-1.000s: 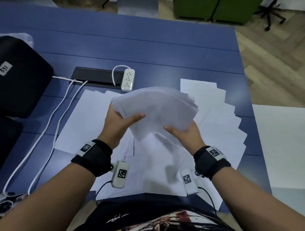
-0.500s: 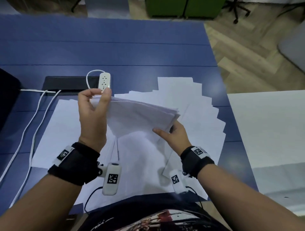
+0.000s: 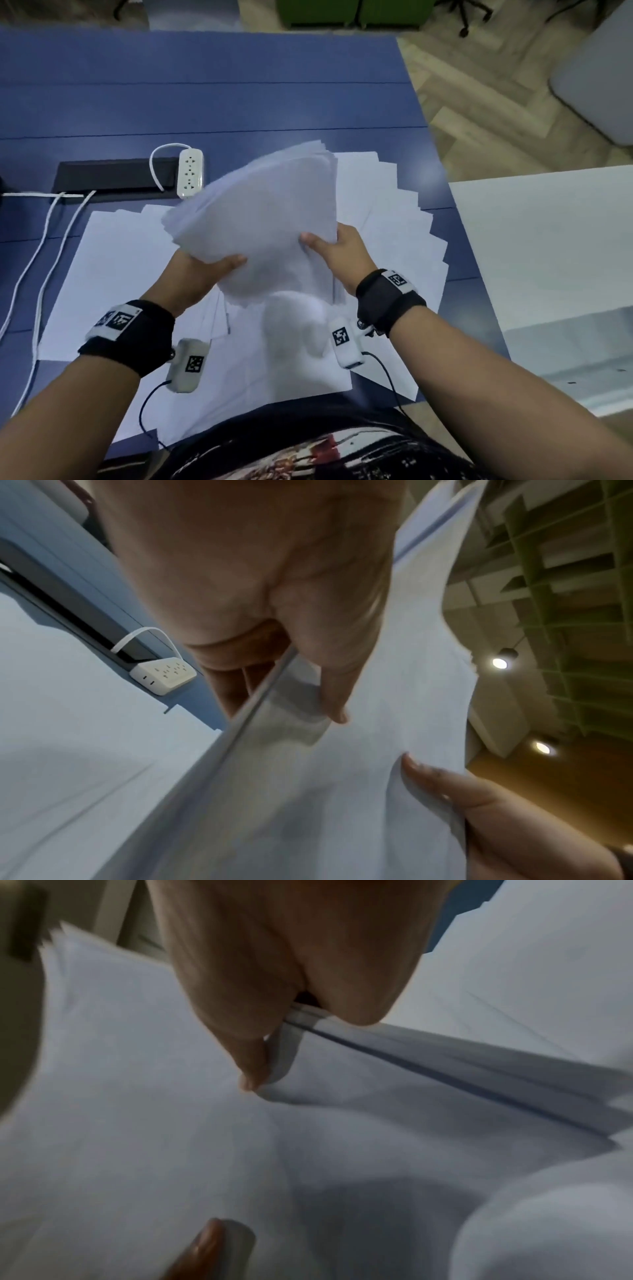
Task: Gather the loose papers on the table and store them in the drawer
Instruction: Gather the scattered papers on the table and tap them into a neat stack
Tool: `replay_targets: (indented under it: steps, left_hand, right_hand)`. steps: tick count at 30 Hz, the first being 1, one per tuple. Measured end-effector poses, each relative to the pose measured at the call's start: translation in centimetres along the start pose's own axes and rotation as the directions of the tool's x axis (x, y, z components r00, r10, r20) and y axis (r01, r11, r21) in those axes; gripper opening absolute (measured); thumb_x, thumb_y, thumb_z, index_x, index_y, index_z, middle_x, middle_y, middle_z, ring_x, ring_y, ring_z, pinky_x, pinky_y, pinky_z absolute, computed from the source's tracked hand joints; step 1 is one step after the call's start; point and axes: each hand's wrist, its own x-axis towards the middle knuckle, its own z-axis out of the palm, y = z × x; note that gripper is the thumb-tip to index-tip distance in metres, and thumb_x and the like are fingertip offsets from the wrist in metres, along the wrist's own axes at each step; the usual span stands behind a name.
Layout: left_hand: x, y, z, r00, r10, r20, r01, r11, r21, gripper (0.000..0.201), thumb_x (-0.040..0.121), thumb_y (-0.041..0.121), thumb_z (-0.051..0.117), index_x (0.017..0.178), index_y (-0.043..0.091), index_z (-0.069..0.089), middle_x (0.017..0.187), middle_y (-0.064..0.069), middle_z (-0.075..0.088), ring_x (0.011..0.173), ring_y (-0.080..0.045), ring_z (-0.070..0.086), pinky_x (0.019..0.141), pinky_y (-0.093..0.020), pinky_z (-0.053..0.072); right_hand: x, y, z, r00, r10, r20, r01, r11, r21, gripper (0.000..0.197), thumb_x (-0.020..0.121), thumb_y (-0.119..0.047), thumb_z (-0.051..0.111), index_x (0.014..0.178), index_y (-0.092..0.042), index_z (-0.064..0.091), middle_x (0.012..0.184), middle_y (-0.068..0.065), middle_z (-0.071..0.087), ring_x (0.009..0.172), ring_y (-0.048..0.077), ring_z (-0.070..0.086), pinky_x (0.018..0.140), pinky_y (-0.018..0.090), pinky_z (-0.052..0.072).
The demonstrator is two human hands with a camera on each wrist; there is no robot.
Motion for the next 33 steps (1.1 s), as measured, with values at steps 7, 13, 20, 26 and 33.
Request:
replay_targets:
  steps: [7, 13, 20, 26, 33]
  left_hand:
    - [0.9, 1.4, 0.6, 1.0, 0.008, 0.0, -0.008, 0.996, -0.087, 0.021, 0.096, 0.021, 0.079, 0.116, 0.02, 0.078, 0.106, 0.013, 0.083, 0.095, -0.005, 0.079, 0.08, -0.025, 0.059]
    - [1.8, 0.9, -0.8, 0.995, 0.023, -0.096, -0.03, 0.997, -0.073, 0.026, 0.098, 0.023, 0.076, 0.124, 0.02, 0.076, 0.111, 0.013, 0.082, 0.096, -0.003, 0.078, 0.081, -0.029, 0.059]
    - [1.7, -0.9, -2.4, 0.986, -0.03, -0.166, 0.024, 0.999, -0.042, 0.024, 0.099, 0.026, 0.076, 0.123, 0.021, 0.076, 0.104, 0.018, 0.081, 0.096, -0.007, 0.076, 0.083, -0.034, 0.057]
    - [1.7, -1.7, -3.2, 0.978, -0.061, -0.198, 0.043, 0.994, -0.096, 0.029, 0.099, 0.023, 0.076, 0.127, 0.019, 0.075, 0.105, 0.015, 0.082, 0.089, -0.001, 0.077, 0.083, -0.032, 0.057]
    - [1.1, -2.0, -4.2, 0.978, -0.067, -0.196, 0.045, 0.993, -0.113, 0.031, 0.101, 0.02, 0.073, 0.132, 0.014, 0.072, 0.117, 0.004, 0.078, 0.088, 0.001, 0.076, 0.077, -0.027, 0.056]
  right_hand:
    - [0.0, 1.0, -4.8, 0.973, 0.189, 0.135, -0.213, 0.958, 0.192, 0.037, 0.098, -0.016, 0.074, 0.133, -0.011, 0.066, 0.124, 0.004, 0.076, 0.114, 0.021, 0.072, 0.094, 0.035, 0.058]
    - [-0.2, 12.1, -19.4, 0.67, 0.465, -0.579, -0.712, 0.622, -0.325, 0.122, 0.047, -0.088, 0.077, 0.14, -0.011, 0.058, 0.138, 0.011, 0.065, 0.124, 0.032, 0.064, 0.097, 0.043, 0.056]
    - [0.3, 18.3, -21.5, 0.55, 0.529, -0.646, -0.833, 0.286, -0.474, 0.135, 0.047, -0.092, 0.072, 0.145, -0.003, 0.051, 0.145, 0.015, 0.055, 0.133, 0.037, 0.055, 0.106, 0.05, 0.05]
    - [0.8, 16.1, -20.6, 0.605, 0.548, -0.578, -0.787, 0.525, -0.325, 0.05, 0.076, -0.032, 0.093, 0.103, -0.001, 0.064, 0.104, 0.012, 0.069, 0.096, 0.033, 0.068, 0.08, 0.034, 0.051]
    - [0.8, 16.2, -19.8, 0.657, 0.448, -0.607, -0.695, 0.672, -0.256, 0.057, 0.073, -0.024, 0.092, 0.117, 0.001, 0.066, 0.109, 0.015, 0.072, 0.093, 0.032, 0.069, 0.078, 0.035, 0.055]
